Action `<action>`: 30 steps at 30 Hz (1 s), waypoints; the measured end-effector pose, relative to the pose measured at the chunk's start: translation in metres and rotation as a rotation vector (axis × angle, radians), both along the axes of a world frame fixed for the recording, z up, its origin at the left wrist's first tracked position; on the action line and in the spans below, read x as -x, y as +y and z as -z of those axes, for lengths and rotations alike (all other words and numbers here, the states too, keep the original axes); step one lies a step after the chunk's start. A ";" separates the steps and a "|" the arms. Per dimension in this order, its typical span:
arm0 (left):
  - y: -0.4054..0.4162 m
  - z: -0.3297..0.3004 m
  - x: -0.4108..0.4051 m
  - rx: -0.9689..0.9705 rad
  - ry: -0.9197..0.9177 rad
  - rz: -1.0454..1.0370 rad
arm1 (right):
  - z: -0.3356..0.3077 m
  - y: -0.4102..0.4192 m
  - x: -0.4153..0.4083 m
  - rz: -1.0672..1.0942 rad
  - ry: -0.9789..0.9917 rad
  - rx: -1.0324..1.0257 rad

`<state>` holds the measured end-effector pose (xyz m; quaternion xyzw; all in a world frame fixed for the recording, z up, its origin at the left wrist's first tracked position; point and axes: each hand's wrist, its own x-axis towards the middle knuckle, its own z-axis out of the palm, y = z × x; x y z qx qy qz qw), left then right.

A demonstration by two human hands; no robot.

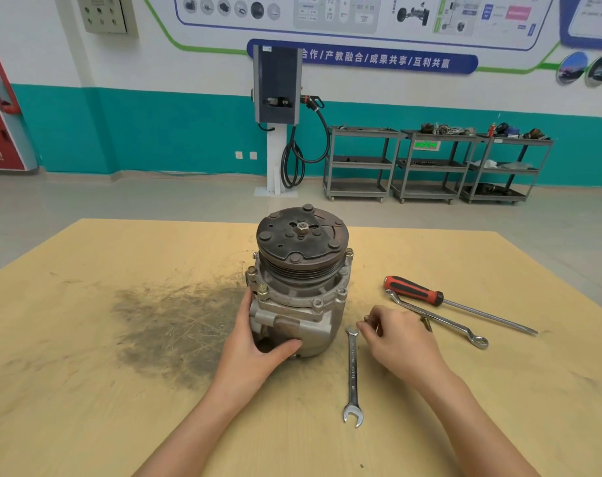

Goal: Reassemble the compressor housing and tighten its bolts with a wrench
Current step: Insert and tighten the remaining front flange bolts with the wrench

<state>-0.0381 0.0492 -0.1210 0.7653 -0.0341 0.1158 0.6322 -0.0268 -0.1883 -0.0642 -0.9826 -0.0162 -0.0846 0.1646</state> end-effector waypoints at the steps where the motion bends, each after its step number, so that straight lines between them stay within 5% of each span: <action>1: 0.000 0.001 0.000 0.000 -0.004 -0.001 | 0.000 0.001 0.001 0.001 0.039 0.019; 7: 0.001 0.003 -0.001 -0.014 0.011 -0.012 | 0.001 0.007 0.011 -0.045 0.049 0.186; 14: 0.002 0.005 -0.005 -0.030 0.012 -0.019 | 0.003 0.006 0.011 -0.405 0.122 0.308; 30: 0.001 0.008 -0.007 -0.022 0.004 -0.026 | 0.002 0.005 0.009 -0.516 0.227 0.405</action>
